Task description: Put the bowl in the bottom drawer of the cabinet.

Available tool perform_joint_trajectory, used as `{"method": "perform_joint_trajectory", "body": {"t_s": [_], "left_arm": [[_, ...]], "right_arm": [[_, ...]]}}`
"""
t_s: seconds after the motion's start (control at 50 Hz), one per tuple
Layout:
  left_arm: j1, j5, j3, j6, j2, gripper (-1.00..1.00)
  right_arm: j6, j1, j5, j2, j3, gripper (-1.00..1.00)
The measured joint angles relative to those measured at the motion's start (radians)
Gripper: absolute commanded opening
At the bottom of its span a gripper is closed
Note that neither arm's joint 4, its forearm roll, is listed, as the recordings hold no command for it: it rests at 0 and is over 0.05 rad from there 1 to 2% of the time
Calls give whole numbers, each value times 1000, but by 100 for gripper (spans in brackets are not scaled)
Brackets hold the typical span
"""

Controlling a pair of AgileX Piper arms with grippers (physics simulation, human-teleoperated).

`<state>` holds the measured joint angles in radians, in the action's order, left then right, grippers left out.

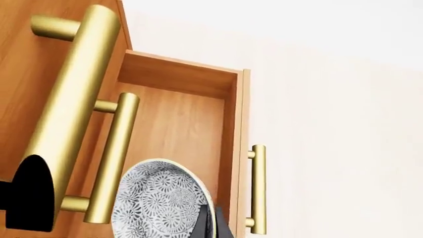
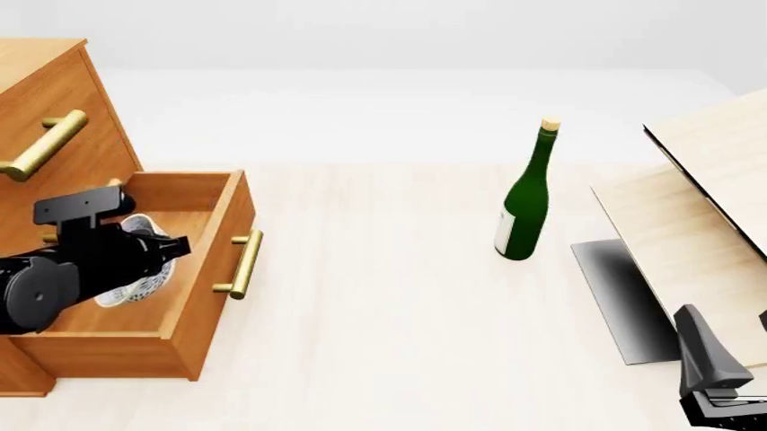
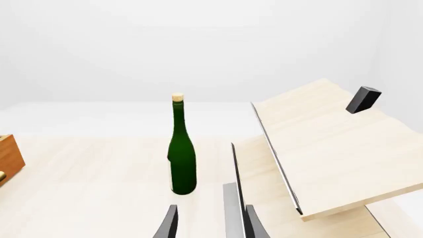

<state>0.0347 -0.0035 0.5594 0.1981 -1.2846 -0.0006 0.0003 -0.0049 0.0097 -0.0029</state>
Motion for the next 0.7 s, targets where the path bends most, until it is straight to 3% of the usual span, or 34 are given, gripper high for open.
{"method": "perform_joint_trajectory", "body": {"t_s": [0.7], "left_arm": [[-41, -44, -8, -60, -59, -100]], "right_arm": [[0, 0, 0, 0, 0, 100]]}}
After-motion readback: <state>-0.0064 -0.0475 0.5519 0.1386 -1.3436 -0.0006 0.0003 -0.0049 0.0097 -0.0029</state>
